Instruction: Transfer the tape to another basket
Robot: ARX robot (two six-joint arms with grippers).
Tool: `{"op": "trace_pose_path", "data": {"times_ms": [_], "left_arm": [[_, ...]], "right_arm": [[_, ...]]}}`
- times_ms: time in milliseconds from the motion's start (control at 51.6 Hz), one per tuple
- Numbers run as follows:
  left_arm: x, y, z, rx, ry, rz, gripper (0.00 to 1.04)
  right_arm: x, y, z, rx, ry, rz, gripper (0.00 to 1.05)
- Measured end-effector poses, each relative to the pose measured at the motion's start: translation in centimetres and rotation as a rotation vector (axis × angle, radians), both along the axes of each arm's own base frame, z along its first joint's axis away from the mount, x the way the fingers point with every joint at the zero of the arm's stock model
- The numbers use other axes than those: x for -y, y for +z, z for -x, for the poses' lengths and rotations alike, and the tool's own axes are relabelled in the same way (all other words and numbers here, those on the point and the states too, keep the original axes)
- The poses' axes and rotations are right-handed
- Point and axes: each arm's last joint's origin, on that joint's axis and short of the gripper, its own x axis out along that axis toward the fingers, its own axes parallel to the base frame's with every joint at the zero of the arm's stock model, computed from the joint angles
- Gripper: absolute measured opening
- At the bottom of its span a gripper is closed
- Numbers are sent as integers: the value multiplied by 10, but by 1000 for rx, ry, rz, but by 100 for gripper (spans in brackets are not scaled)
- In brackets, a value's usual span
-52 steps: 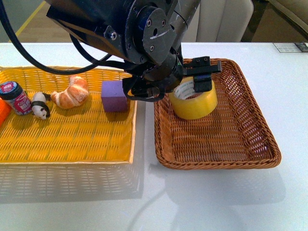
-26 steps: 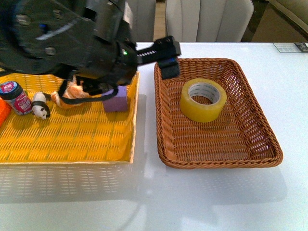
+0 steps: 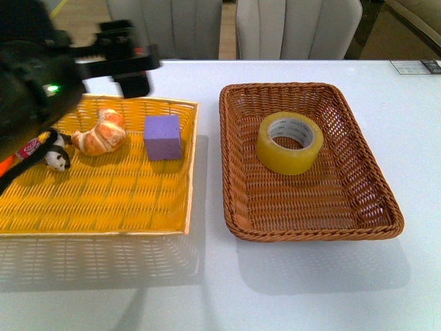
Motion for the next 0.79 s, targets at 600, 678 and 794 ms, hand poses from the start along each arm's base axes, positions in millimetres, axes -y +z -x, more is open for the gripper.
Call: {"op": "trace_pose_path", "data": {"times_ms": [600,678,794], "left_arm": [[-87,37,103,192,48,-163,2],[-92,41,113,206,55,-162,2],[-98,41,125,207,52,-162,2]], "right_arm": [[0,0,0,0,-2,0,96],[0,0,0,0,-2,0,96],[0,0,0,0,-2,0,96]]}}
